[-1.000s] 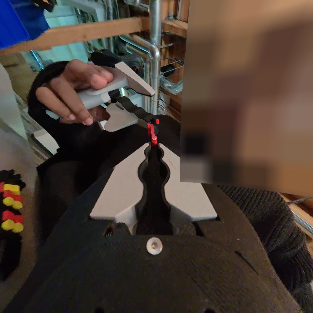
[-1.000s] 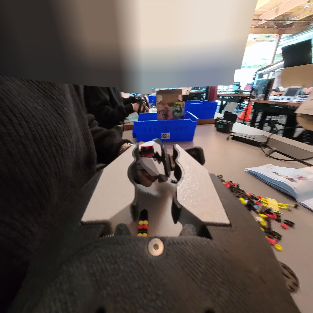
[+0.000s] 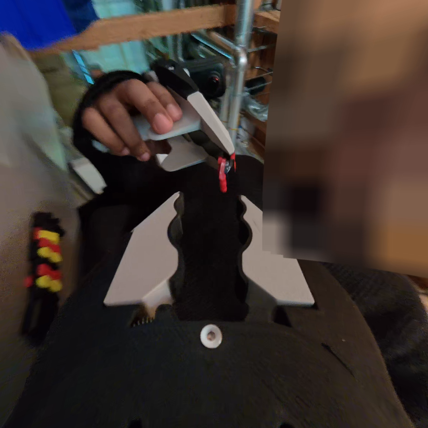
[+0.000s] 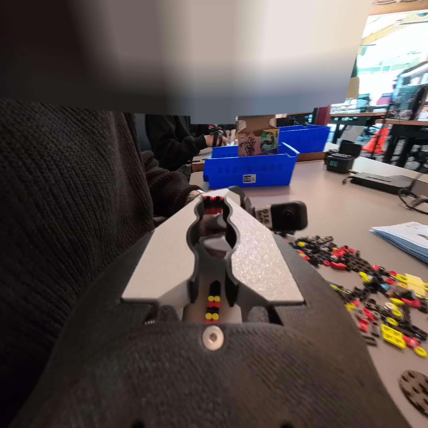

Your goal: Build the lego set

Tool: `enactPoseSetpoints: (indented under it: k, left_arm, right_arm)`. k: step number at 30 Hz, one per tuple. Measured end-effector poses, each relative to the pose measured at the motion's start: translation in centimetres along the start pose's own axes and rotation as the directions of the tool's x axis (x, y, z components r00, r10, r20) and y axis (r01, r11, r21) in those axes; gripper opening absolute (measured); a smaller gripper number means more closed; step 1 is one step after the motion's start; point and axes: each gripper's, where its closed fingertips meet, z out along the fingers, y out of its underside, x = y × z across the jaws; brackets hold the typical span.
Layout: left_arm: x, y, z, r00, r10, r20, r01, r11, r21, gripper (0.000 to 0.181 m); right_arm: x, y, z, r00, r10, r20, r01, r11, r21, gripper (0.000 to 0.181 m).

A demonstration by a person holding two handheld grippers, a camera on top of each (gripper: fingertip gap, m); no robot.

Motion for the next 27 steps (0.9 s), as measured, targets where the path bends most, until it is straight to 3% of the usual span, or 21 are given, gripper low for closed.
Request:
enactPoseSetpoints:
  k: [3, 6, 8, 10, 12, 13, 16, 22, 27]
  left_arm:
    - [-0.6, -1.8, -1.7, 0.959, 0.192, 0.208, -0.204, 0.978, 0.038, 0.052]
    - [-1.2, -3.2, -2.9, 0.832, 0.373, 0.411, -0.415, 0.91, 0.014, 0.057]
    - [-3.1, -2.5, -2.9, 0.719, 0.45, 0.529, -0.459, 0.88, -0.124, 0.063]
    - [-6.2, -0.9, -3.3, 0.565, 0.547, 0.617, -0.433, 0.834, -0.343, 0.065]
    - [-8.1, 0.3, -3.3, 0.443, 0.644, 0.624, -0.412, 0.764, -0.496, 0.064]
    - [-8.6, 0.8, -2.9, 0.416, 0.672, 0.613, -0.403, 0.741, -0.538, 0.064]
    - [-9.7, 1.9, -2.6, 0.318, 0.75, 0.579, -0.374, 0.661, -0.651, 0.053]
    - [-11.0, 1.8, -3.6, 0.003, 0.865, 0.501, -0.318, 0.476, -0.82, 0.047]
    - [-12.0, 2.7, -3.5, -0.044, 0.891, 0.451, -0.256, 0.426, -0.868, 0.044]
  right_arm:
    - [2.7, -0.1, -1.8, 0.99, 0.012, -0.143, -0.019, 0.999, -0.049, 0.014]
    - [3.8, 0.4, -3.8, 0.964, 0.015, -0.266, -0.05, 0.991, -0.127, 0.014]
    - [3.4, 1.7, -4.6, 0.953, 0.01, -0.303, -0.07, 0.979, -0.189, 0.014]
    - [2.2, 3.3, -4.8, 0.955, 0.02, -0.296, -0.098, 0.963, -0.252, 0.014]
    - [1.4, 4.9, -4.9, 0.961, 0.034, -0.273, -0.124, 0.94, -0.318, 0.014]
    - [1.2, 5.6, -4.9, 0.964, 0.036, -0.263, -0.13, 0.927, -0.351, 0.014]
    - [0.7, 7.0, -4.7, 0.973, 0.046, -0.225, -0.141, 0.893, -0.427, 0.014]
    - [-0.8, 8.2, -4.7, 0.976, -0.088, -0.198, -0.035, 0.838, -0.544, 0.014]
    - [-0.2, 9.5, -5.7, 0.977, -0.071, -0.201, -0.058, 0.818, -0.573, 0.014]
